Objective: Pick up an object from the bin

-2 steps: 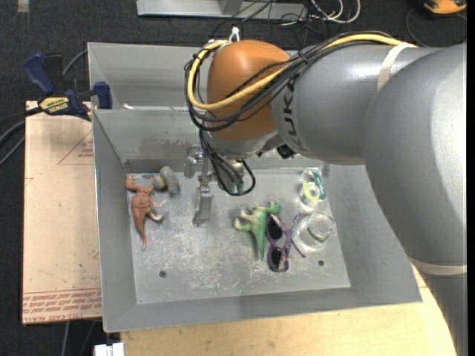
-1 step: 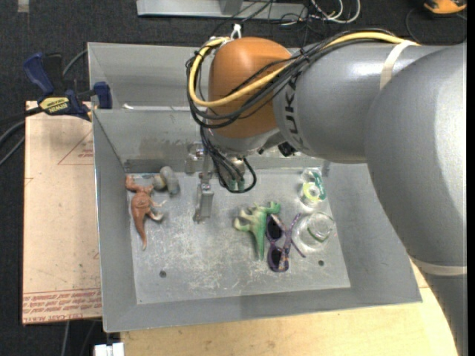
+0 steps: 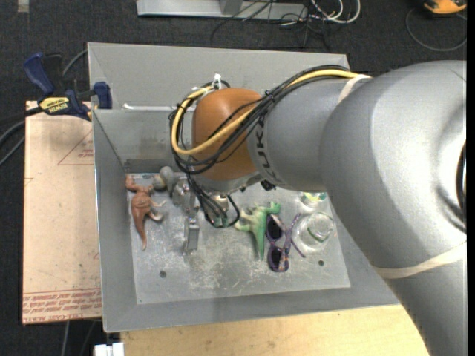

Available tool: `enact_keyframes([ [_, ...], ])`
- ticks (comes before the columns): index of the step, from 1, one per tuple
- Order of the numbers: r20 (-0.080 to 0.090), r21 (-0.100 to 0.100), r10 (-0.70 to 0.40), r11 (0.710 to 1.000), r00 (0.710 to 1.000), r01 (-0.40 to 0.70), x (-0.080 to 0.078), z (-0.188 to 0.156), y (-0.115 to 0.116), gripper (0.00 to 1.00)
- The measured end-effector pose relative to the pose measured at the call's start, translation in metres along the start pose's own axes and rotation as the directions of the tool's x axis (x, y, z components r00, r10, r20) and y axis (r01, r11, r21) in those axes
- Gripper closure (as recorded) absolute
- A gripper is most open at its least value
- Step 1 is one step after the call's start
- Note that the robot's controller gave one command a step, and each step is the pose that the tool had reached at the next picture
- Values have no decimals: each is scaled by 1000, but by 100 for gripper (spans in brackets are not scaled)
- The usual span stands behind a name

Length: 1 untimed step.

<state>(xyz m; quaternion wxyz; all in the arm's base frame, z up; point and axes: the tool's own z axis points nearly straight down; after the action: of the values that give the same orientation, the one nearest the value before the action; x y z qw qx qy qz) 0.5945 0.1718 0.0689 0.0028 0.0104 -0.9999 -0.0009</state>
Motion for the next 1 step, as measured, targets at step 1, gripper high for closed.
enact_keyframes([
  [1, 10, 1, 23, 1000, 1000, -23, -29, -2, -83, 0],
])
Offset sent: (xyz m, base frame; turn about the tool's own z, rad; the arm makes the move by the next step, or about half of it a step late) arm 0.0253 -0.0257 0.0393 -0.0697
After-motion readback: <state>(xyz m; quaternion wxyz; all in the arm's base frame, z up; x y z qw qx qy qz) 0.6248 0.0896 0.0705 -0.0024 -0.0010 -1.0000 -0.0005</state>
